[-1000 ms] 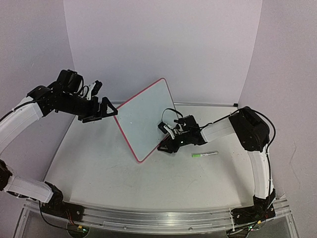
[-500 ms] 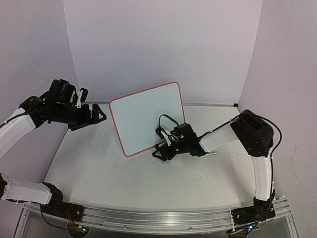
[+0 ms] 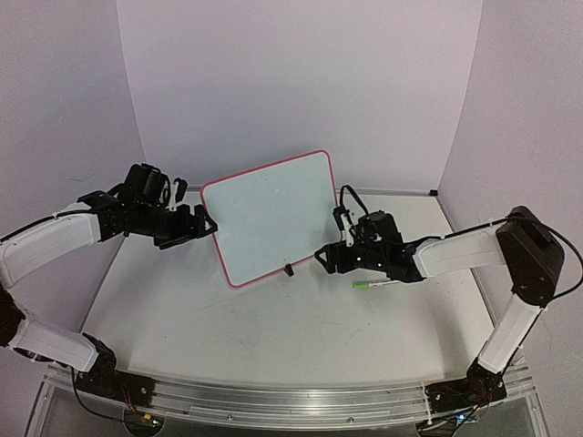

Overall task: Write a sentence on the whiteboard
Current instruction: Adjust the whiteboard at the center of the board.

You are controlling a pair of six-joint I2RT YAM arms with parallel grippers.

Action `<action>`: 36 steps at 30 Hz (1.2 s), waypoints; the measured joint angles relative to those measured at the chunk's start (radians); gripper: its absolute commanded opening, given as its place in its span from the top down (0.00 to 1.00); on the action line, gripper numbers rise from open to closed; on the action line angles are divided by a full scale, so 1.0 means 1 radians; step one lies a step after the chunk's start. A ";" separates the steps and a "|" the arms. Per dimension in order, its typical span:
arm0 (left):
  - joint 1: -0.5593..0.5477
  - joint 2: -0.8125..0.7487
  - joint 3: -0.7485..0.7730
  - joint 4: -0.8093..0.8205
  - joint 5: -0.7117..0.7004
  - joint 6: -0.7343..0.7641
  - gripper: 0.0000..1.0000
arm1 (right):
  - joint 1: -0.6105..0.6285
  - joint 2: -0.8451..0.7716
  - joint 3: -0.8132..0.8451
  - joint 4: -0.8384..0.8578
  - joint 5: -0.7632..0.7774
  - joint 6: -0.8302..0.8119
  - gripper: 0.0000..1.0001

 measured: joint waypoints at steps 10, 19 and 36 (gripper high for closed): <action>-0.018 0.174 0.075 0.029 -0.020 -0.001 0.08 | -0.092 -0.236 -0.049 -0.161 0.177 0.025 0.15; -0.033 0.247 0.148 0.086 -0.022 -0.012 0.09 | -0.125 -0.274 -0.066 -0.221 0.212 0.025 0.14; -0.052 0.327 0.196 0.173 -0.071 -0.085 0.09 | -0.125 -0.274 -0.111 -0.243 0.229 0.078 0.16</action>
